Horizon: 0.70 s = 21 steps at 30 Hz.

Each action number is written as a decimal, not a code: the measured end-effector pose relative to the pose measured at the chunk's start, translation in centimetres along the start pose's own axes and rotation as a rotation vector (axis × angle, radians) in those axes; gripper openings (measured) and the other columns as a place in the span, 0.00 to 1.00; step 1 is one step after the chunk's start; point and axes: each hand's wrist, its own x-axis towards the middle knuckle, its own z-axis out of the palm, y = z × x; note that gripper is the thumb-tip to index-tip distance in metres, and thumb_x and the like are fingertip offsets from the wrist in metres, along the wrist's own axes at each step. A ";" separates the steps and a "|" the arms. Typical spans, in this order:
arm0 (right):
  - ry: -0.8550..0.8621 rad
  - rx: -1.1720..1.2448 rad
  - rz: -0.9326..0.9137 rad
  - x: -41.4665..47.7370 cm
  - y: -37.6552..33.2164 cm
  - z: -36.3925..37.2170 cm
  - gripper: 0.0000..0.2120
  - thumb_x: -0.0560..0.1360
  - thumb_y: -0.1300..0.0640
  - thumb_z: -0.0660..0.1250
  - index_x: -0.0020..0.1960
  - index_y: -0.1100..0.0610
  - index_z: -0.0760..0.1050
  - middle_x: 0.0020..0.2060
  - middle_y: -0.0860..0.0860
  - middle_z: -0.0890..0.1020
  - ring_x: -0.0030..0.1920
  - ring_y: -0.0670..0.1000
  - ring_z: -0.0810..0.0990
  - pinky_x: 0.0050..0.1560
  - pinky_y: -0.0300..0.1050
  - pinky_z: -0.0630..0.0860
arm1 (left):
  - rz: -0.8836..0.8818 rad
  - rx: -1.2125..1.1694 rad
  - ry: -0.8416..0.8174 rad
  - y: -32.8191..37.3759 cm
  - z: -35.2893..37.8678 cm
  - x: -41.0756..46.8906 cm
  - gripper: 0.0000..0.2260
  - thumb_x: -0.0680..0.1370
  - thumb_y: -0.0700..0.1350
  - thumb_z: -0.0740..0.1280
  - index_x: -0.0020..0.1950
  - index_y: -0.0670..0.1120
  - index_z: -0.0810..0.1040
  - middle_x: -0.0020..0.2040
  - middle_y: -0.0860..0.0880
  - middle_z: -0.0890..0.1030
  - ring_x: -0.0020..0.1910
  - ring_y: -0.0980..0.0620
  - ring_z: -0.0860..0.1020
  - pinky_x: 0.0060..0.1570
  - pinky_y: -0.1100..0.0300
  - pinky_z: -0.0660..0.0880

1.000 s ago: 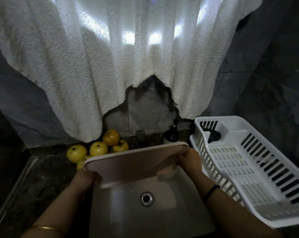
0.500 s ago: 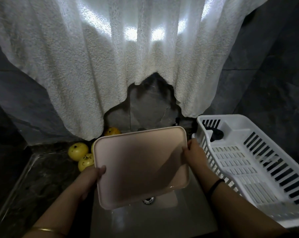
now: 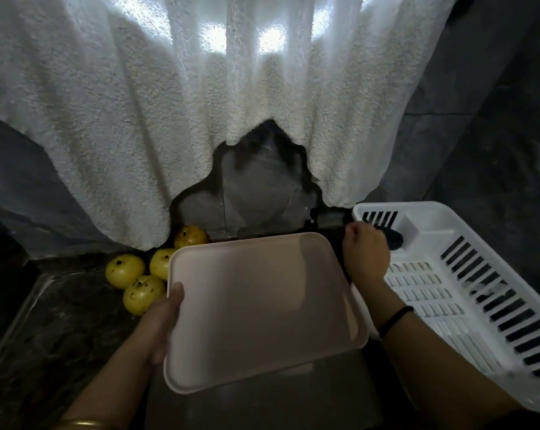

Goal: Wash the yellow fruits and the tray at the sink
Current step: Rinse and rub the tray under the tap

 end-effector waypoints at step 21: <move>-0.679 -0.054 0.391 13.1 8.2 3.9 0.24 0.79 0.49 0.62 0.64 0.67 0.72 0.61 0.65 0.75 0.57 0.66 0.76 0.57 0.61 0.75 | -0.210 -0.028 0.033 2.2 3.6 3.0 0.17 0.82 0.52 0.56 0.53 0.38 0.74 0.32 0.40 0.83 0.43 0.39 0.75 0.41 0.50 0.70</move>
